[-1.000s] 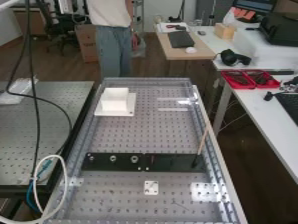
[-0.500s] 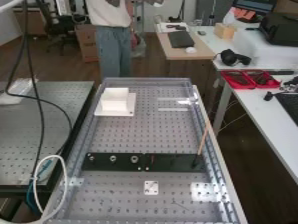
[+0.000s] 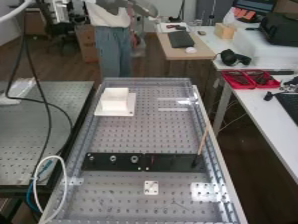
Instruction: Grab the larger nut and place it in the white container
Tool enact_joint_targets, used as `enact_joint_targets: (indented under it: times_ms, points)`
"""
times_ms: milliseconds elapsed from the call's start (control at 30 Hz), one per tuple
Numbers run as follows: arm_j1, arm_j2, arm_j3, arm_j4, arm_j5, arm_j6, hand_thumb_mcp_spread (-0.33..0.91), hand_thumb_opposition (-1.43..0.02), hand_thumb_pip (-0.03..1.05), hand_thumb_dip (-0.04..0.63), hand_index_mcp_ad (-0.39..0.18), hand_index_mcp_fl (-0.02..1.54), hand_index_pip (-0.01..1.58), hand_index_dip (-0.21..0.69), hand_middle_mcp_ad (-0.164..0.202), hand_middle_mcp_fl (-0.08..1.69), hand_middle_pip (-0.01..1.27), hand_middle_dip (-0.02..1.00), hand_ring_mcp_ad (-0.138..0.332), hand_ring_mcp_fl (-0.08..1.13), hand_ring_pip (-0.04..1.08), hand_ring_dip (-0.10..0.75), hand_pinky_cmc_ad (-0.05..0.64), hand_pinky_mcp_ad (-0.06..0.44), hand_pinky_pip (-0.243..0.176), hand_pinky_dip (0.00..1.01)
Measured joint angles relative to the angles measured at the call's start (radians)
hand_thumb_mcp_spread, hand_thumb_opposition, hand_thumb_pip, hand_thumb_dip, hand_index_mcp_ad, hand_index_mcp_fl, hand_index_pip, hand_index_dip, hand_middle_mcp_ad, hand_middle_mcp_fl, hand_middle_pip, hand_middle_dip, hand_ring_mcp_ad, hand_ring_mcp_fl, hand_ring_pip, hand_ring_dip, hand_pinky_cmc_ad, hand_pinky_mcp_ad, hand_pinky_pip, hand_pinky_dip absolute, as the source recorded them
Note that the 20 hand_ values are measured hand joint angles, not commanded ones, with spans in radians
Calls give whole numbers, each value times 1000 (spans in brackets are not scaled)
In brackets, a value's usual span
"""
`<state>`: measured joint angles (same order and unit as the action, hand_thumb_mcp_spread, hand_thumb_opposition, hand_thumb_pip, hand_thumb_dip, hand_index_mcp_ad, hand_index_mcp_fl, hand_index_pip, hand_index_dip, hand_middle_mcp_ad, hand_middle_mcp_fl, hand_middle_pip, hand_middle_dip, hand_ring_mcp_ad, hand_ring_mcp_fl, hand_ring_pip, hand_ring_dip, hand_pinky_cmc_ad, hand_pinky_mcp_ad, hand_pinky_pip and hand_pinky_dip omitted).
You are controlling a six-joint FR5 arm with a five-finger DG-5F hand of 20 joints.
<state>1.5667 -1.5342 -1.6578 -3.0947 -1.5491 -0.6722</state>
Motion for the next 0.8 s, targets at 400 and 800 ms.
enact_joint_targets:
  times_ms: [400,800]
  points:
    - [4,13,-159,133,83,0,216,-724,398,40,-7,26,87,61,72,-7,138,173,187,3,98,73,429,344,-106,445]
    - [1,0,-352,296,228,39,229,-728,480,89,-7,44,103,56,72,35,138,175,192,3,98,87,426,344,-106,475]
